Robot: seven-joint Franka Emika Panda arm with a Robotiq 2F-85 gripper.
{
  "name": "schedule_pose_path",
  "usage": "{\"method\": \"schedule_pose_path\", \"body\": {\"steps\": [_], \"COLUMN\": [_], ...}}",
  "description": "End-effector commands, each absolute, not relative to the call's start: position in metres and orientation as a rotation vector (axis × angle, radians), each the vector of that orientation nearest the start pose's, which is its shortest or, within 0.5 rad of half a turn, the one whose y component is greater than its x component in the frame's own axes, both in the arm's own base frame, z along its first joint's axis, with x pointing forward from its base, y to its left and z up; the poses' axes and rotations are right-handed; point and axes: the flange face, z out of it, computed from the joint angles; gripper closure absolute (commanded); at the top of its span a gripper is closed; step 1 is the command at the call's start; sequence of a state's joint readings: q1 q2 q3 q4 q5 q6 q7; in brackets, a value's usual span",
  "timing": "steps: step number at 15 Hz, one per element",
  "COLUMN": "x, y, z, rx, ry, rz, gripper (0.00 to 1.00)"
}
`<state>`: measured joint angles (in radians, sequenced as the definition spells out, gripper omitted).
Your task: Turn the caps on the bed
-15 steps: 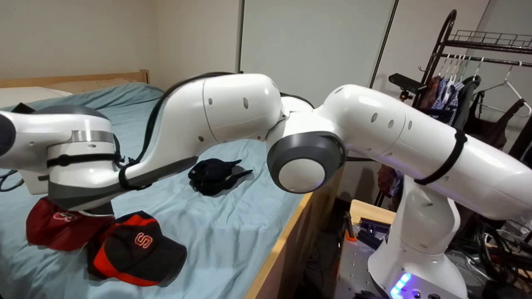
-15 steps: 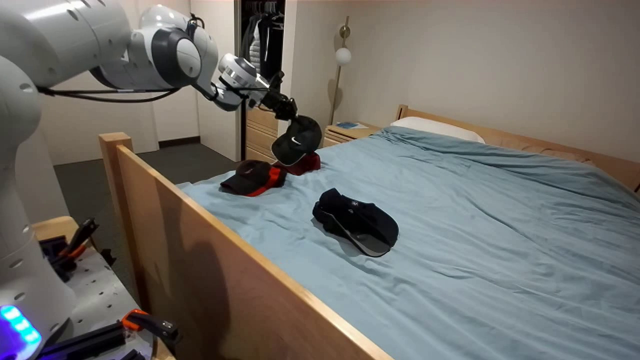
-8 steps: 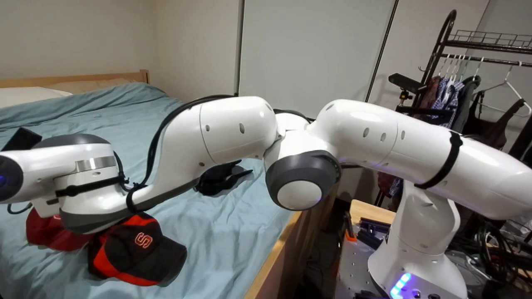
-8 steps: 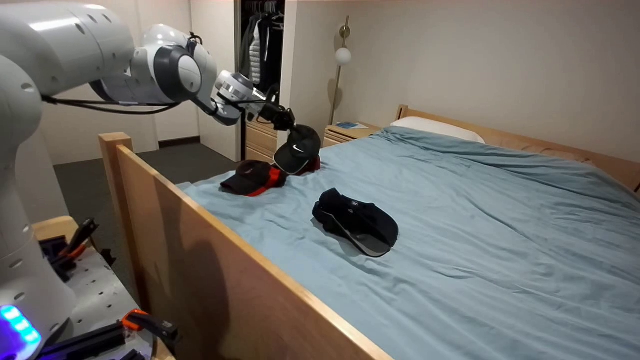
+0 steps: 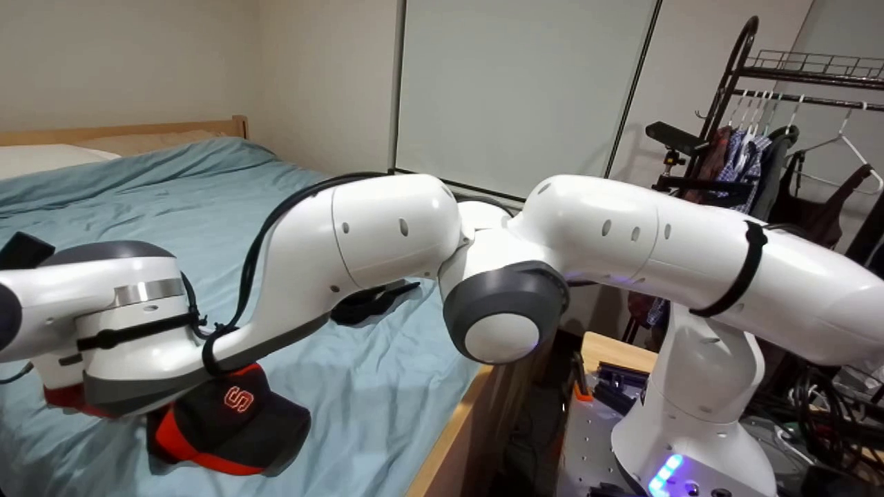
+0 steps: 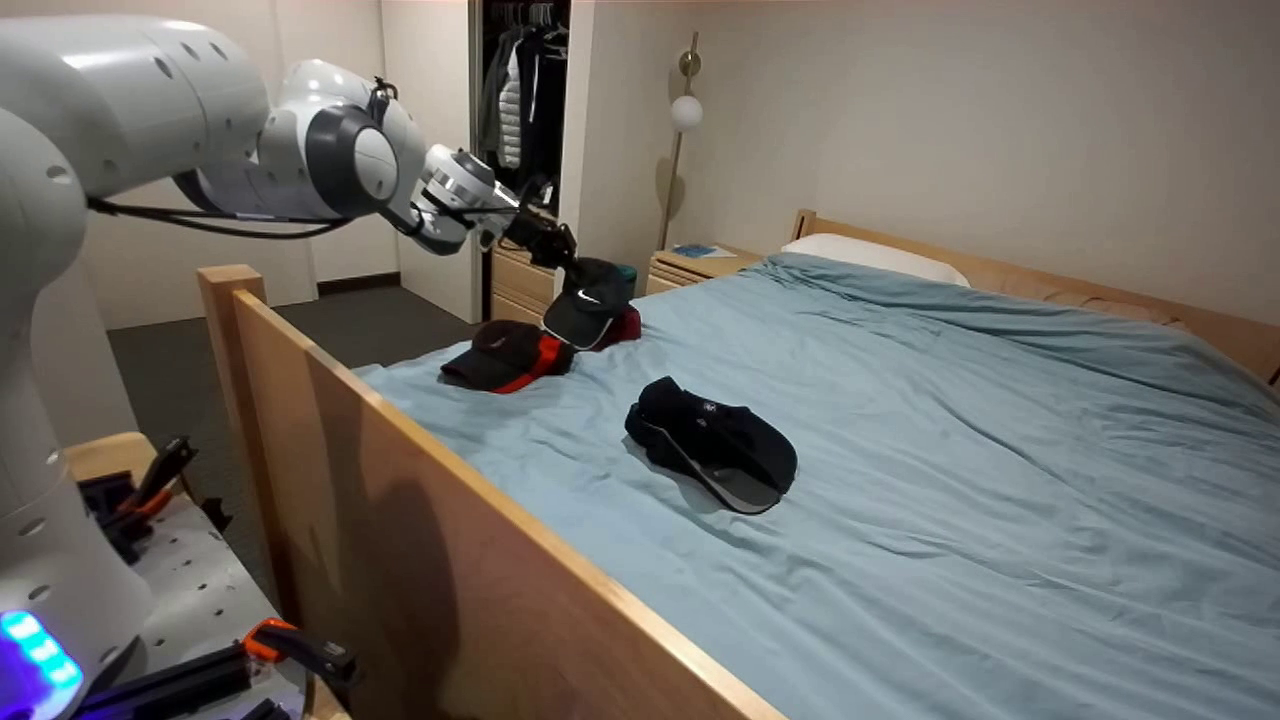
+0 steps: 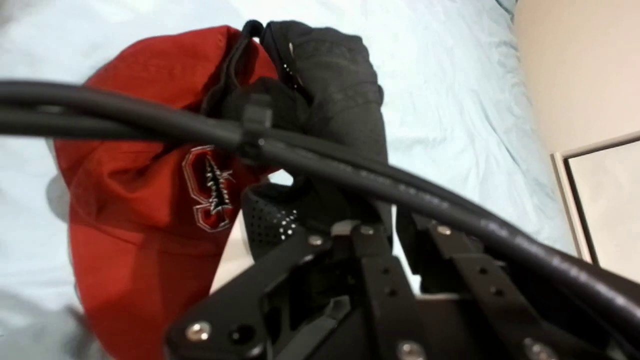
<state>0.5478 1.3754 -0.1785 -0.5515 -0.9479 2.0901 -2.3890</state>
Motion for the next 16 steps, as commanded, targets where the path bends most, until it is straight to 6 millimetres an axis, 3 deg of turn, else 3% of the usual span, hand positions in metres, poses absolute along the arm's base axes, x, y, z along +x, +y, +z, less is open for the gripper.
{"method": "schedule_pose_path", "body": {"steps": [1,4,8,9,13,16], "x": [0.753,0.751,0.754,0.733,0.723,0.737], "y": [0.354,0.353,0.339,0.361,0.334,0.273], "z": [0.214,0.239,0.299,0.305,0.339,0.357], "rx": [-0.217,-0.212,-0.262,-0.269,-0.191,0.012], "ry": [2.368,2.53,2.698,2.719,2.909,3.05], "rz": [-0.802,-0.687,-0.518,-0.498,-0.374,-0.328], "gripper": [0.51,0.33,0.06,0.02,0.0,0.0]}}
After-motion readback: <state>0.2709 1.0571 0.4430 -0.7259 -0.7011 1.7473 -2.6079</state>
